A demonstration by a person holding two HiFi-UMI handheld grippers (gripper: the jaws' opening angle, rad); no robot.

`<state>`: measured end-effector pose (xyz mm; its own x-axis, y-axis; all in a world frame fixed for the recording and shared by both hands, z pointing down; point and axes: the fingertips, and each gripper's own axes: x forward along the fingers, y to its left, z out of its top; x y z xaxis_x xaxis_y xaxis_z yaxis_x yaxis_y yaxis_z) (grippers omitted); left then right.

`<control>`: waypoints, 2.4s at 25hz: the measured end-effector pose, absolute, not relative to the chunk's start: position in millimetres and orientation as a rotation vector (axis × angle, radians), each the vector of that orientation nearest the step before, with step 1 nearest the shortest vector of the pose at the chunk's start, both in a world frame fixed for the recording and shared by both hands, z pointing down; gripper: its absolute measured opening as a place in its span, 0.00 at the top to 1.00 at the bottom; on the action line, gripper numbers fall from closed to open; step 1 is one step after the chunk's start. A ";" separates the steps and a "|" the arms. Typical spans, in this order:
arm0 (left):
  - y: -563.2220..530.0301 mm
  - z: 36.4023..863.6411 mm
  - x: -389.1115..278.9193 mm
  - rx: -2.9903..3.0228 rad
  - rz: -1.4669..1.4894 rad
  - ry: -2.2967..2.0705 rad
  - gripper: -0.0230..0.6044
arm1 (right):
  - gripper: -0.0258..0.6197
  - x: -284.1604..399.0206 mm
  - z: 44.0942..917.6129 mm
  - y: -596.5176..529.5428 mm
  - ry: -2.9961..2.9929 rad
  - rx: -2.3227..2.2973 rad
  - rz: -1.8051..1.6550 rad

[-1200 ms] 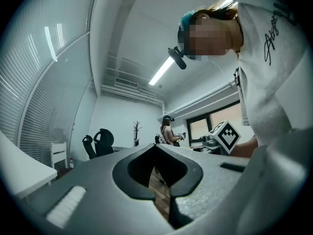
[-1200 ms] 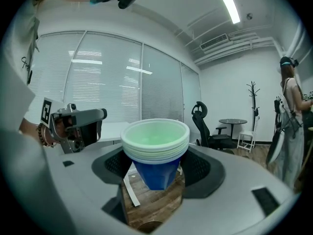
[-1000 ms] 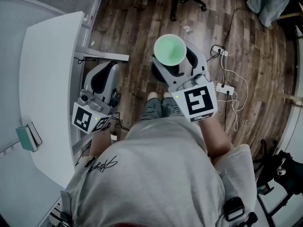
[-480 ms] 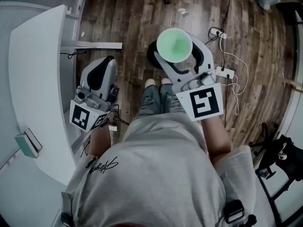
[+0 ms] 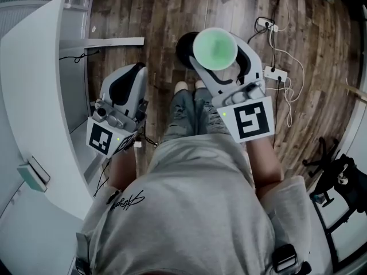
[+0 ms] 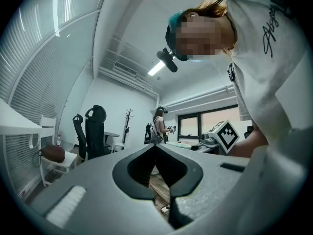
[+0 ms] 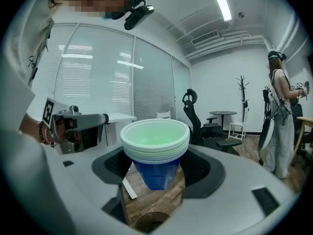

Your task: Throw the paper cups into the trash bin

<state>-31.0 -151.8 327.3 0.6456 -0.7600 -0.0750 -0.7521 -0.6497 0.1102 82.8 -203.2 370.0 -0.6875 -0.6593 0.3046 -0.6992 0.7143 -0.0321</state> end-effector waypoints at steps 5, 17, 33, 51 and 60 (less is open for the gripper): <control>-153.2 342.0 -37.8 2.784 -0.191 -1.256 0.96 | 0.48 79.5 399.5 -200.6 -2.594 1.067 0.188; -156.5 391.3 -31.7 2.767 -0.118 -1.109 0.96 | 0.48 80.8 458.1 -189.3 -2.521 1.133 0.327; -178.6 454.2 11.4 2.778 -0.092 -1.006 0.96 | 0.48 109.7 530.9 -206.3 -2.481 1.169 0.390; -185.4 536.7 10.8 2.695 -0.054 -0.957 0.96 | 0.48 102.0 648.9 -213.3 -2.434 1.116 0.485; -182.8 563.9 4.3 2.676 -0.041 -0.944 0.96 | 0.48 89.4 693.9 -206.4 -2.429 1.098 0.514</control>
